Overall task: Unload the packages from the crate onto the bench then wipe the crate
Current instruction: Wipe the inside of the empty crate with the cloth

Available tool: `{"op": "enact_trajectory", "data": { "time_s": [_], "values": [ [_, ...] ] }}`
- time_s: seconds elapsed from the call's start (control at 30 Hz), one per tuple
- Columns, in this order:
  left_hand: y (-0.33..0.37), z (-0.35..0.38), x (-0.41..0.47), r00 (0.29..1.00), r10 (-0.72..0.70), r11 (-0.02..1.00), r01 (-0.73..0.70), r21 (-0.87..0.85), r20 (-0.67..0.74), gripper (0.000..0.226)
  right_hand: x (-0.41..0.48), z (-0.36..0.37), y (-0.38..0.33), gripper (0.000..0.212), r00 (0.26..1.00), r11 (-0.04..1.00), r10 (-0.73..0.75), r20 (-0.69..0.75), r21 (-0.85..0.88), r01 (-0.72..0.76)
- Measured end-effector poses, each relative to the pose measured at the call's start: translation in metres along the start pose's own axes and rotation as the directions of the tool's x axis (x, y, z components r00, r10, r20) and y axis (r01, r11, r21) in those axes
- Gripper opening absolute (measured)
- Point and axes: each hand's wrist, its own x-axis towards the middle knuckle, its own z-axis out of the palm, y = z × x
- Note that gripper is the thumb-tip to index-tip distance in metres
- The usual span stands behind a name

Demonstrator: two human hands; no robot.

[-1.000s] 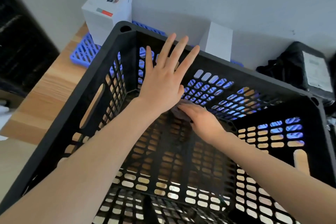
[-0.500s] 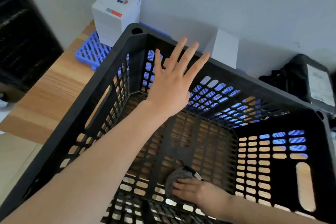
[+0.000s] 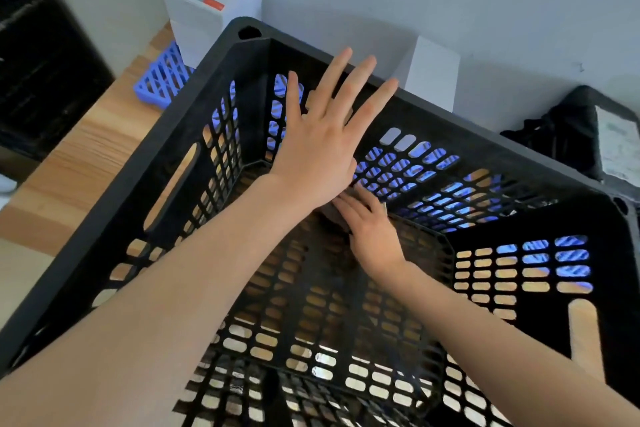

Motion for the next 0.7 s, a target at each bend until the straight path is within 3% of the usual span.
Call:
{"op": "enact_trajectory", "data": {
  "time_s": [0.07, 0.17, 0.23, 0.37, 0.43, 0.5, 0.63, 0.7],
  "values": [
    [0.000, 0.000, 0.000, 1.000, -0.006, 1.000, 0.006, -0.009, 0.003, 0.097, -0.027, 0.024, -0.011, 0.061, 0.996, 0.998, -0.046, 0.078, 0.044, 0.042],
    [0.000, 0.000, 0.000, 1.000, -0.009, 1.000, 0.009, -0.013, 0.010, 0.096, -0.045, 0.029, -0.014, 0.063, 0.988, 0.993, -0.011, 0.154, 0.121, -0.008],
    [0.001, 0.000, 0.000, 1.000, -0.007, 1.000, 0.008, -0.015, 0.018, 0.095, -0.054, 0.019, -0.011, 0.067, 0.966, 0.979, -0.114, 0.234, 0.192, 0.069],
    [0.000, 0.001, 0.000, 1.000, -0.008, 1.000, 0.008, -0.013, 0.023, 0.095, -0.110, 0.013, -0.025, 0.061, 0.803, 0.909, -0.385, 0.456, 0.337, 0.245],
    [0.000, 0.000, 0.000, 1.000, -0.005, 1.000, 0.005, -0.015, 0.027, 0.095, -0.133, 0.009, -0.035, 0.050, 0.695, 0.871, -0.468, 0.546, 0.417, 0.259],
    [0.000, 0.000, 0.000, 1.000, -0.002, 1.000, 0.003, -0.015, 0.026, 0.095, -0.139, 0.001, -0.040, 0.049, 0.638, 0.851, -0.495, 0.590, 0.476, 0.221],
    [-0.001, 0.000, -0.001, 1.000, 0.000, 1.000, 0.000, 0.001, 0.024, 0.096, -0.120, -0.022, -0.041, 0.062, 0.625, 0.875, -0.423, 0.656, 0.474, 0.095],
    [-0.001, 0.000, 0.000, 1.000, 0.007, 1.000, -0.007, 0.010, 0.026, 0.096, -0.105, -0.032, -0.033, 0.065, 0.745, 0.889, -0.336, 0.576, 0.455, 0.049]
  ]
}}
